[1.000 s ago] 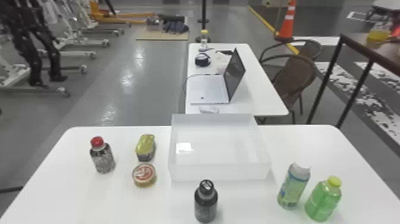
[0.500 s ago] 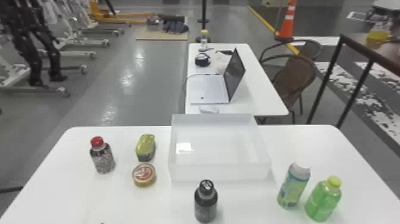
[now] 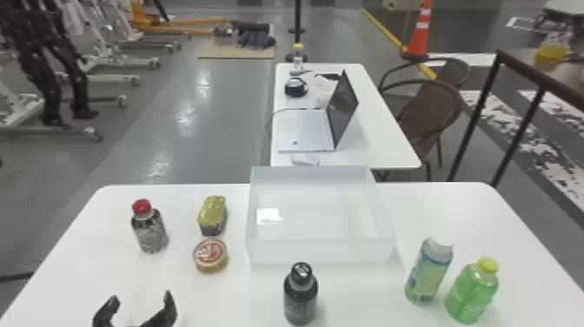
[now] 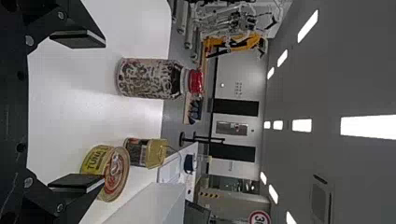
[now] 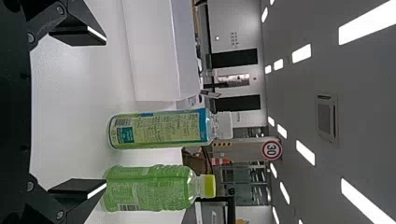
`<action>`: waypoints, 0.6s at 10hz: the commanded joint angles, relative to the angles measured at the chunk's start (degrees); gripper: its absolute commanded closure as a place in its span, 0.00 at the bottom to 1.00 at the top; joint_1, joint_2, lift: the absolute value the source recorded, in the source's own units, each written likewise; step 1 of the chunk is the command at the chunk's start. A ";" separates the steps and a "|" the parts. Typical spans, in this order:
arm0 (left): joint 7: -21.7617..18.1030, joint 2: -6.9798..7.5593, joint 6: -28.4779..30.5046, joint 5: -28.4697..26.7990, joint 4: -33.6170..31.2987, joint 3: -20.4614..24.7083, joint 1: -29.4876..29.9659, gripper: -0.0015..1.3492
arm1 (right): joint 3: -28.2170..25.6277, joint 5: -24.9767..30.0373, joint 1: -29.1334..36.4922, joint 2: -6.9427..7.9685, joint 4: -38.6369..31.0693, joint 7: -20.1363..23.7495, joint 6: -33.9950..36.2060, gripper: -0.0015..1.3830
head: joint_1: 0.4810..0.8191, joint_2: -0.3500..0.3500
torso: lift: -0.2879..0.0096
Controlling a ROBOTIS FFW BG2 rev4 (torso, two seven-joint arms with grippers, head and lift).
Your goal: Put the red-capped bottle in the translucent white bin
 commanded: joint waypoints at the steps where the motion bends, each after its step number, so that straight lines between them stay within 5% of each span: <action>1: 0.27 0.28 0.55 -0.33 2.80 -0.55 -3.80 0.20 | 0.00 0.03 -0.27 0.04 0.11 0.00 0.00 0.15 | 0.20 0.50 | 0.63; 4: 2.91 -1.83 1.78 -2.96 7.90 -0.55 -8.99 0.20 | 0.09 0.11 -0.71 0.30 0.37 0.00 0.00 0.15 | 0.20 0.50 | 0.63; 6: 5.63 -1.74 2.84 -3.31 10.71 -1.70 -12.07 0.19 | 0.09 0.20 -0.80 0.56 0.55 0.09 0.00 0.15 | 0.20 0.50 | 0.63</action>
